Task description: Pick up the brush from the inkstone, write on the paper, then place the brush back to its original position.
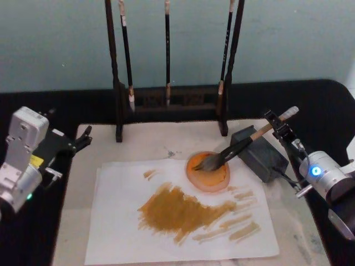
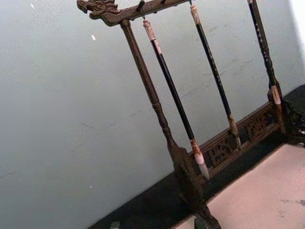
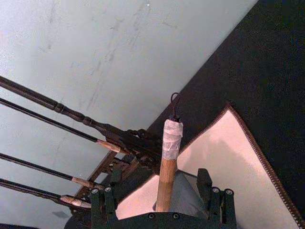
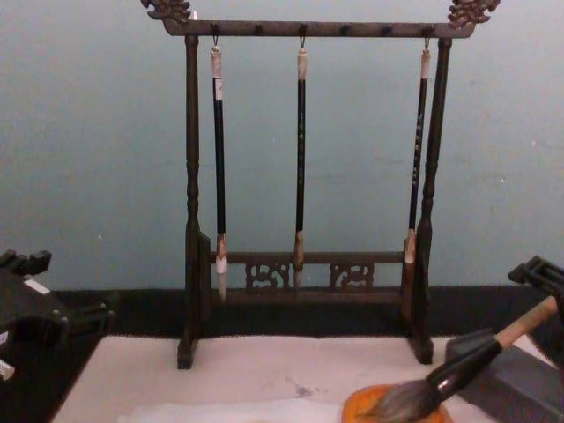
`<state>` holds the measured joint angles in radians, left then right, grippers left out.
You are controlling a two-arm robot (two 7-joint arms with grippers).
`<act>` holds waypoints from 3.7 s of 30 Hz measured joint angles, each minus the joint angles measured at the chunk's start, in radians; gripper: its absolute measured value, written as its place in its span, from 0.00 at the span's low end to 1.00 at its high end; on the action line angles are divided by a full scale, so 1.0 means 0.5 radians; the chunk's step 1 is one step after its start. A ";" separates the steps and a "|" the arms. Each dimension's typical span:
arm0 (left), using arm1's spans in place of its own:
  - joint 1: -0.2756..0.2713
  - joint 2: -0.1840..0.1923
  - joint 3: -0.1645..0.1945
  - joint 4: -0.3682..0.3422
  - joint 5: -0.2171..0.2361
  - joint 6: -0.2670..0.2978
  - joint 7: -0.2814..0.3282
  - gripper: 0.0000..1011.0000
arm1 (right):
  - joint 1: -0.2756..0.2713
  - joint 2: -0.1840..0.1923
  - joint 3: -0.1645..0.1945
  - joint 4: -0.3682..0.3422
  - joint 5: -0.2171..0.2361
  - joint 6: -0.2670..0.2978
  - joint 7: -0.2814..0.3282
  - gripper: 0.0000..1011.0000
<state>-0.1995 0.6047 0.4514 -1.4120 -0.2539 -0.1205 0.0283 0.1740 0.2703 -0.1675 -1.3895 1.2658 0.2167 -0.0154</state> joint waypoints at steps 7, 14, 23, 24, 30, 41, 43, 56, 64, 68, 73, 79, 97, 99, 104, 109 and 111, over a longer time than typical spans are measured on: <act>0.000 0.000 0.000 0.000 0.000 0.000 0.000 1.00 | -0.001 -0.001 0.003 -0.002 0.000 0.002 0.001 0.96; 0.000 0.000 0.000 0.000 0.000 0.000 0.000 1.00 | -0.002 -0.002 0.005 -0.004 0.000 0.005 0.001 0.80; 0.000 0.000 0.000 0.000 0.000 0.000 0.000 1.00 | -0.003 -0.003 0.007 -0.005 -0.001 0.007 0.001 0.50; 0.000 0.000 0.000 0.000 0.000 0.000 0.000 1.00 | -0.003 -0.003 0.007 -0.005 -0.001 0.007 0.001 0.48; 0.000 0.000 0.000 0.000 0.000 0.000 0.000 1.00 | -0.003 -0.003 0.008 -0.005 -0.001 0.007 0.001 0.28; 0.000 0.000 0.000 0.000 0.000 0.000 0.000 1.00 | -0.003 -0.003 0.007 -0.005 -0.002 0.008 0.001 0.16; 0.000 0.000 0.000 0.000 0.000 0.000 0.000 1.00 | -0.003 -0.003 0.007 -0.005 -0.003 0.007 0.001 0.16; 0.000 0.000 0.000 0.000 0.000 0.000 0.000 1.00 | -0.003 0.007 -0.006 -0.015 0.016 -0.019 0.014 0.16; 0.000 0.000 0.000 0.000 0.000 0.000 0.000 1.00 | 0.007 0.026 -0.026 -0.067 0.071 -0.054 0.048 0.16; 0.000 0.000 0.000 0.000 0.000 0.000 0.000 1.00 | 0.017 0.069 -0.060 -0.130 0.049 -0.099 0.091 0.16; 0.000 0.000 0.000 0.000 0.000 0.000 0.000 1.00 | 0.018 0.131 -0.096 -0.215 -0.009 -0.152 0.138 0.16; 0.000 0.000 0.000 0.000 0.000 0.000 0.000 1.00 | 0.013 0.250 -0.170 -0.359 -0.127 -0.219 0.221 0.16; 0.000 0.000 0.000 0.000 0.000 0.000 0.000 1.00 | -0.103 0.545 -0.356 -0.664 -0.603 -0.342 0.465 0.16; 0.000 0.000 0.000 0.000 0.000 0.000 0.000 1.00 | -0.123 0.572 -0.360 -0.691 -0.638 -0.351 0.504 0.16; 0.000 0.000 0.000 0.000 0.000 0.000 0.000 1.00 | -0.181 0.661 -0.372 -0.762 -0.765 -0.393 0.634 0.16; 0.000 0.000 0.000 0.000 0.000 0.000 0.000 1.00 | -0.221 0.727 -0.382 -0.810 -0.858 -0.437 0.753 0.16; 0.000 0.000 0.000 0.000 0.000 0.000 0.000 1.00 | -0.238 0.750 -0.382 -0.833 -0.888 -0.450 0.800 0.16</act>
<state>-0.1995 0.6047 0.4514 -1.4120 -0.2540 -0.1205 0.0283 0.0548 0.6455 -0.3585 -1.8063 0.8218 -0.0081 0.3844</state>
